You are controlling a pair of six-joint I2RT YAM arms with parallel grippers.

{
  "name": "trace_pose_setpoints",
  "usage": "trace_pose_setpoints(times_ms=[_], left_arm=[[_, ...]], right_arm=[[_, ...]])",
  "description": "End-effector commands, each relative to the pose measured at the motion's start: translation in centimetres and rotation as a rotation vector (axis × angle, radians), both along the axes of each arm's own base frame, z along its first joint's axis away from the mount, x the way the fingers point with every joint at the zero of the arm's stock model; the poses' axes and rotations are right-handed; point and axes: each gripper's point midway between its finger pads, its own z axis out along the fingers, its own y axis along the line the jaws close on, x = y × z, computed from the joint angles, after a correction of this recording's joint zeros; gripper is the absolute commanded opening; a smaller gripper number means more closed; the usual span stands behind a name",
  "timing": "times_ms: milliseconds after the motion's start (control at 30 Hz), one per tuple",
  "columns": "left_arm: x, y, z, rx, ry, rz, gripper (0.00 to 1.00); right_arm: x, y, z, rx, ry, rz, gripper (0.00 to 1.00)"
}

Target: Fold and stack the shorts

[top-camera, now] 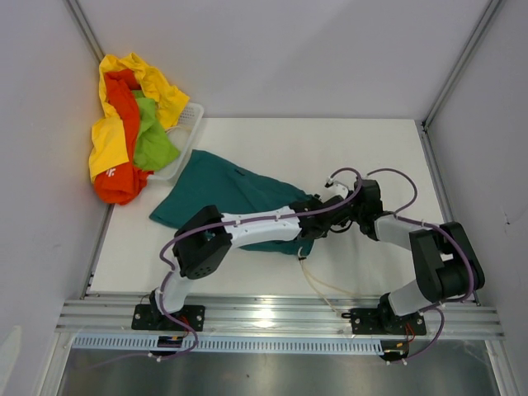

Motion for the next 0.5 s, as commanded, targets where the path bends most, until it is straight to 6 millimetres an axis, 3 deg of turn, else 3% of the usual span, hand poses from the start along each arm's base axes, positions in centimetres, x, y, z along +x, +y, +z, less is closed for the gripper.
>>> trace_pose_setpoints(times_ms=[0, 100, 133, 167, 300, 433, 467], left_arm=[[0.1, -2.2, 7.5, -0.215, -0.052, -0.042, 0.46], [-0.6, -2.0, 10.1, -0.291, -0.033, -0.066, 0.59], [-1.0, -1.4, 9.9, -0.294, -0.020, -0.071, 0.61], [-1.2, -1.1, 11.5, -0.341, -0.013, -0.083, 0.68], [-1.7, 1.1, 12.6, -0.387, 0.017, -0.078, 0.73], [-1.0, 3.9, 11.2, -0.381, 0.025, -0.027, 0.73], [-0.8, 5.6, 8.5, -0.354, 0.055, 0.007, 0.72]], right_arm=[[0.7, 0.1, 0.2, -0.013, -0.018, 0.058, 0.00], [0.8, -0.3, -1.0, -0.048, -0.003, 0.121, 0.00], [1.1, -0.3, -0.9, -0.049, -0.013, 0.136, 0.00], [1.0, -0.2, -1.2, -0.049, -0.019, 0.164, 0.00], [1.2, 0.0, -2.0, -0.049, -0.037, 0.214, 0.05], [1.5, 0.4, -2.7, -0.030, -0.045, 0.233, 0.08], [1.3, 0.5, -3.0, -0.020, -0.035, 0.241, 0.08]])
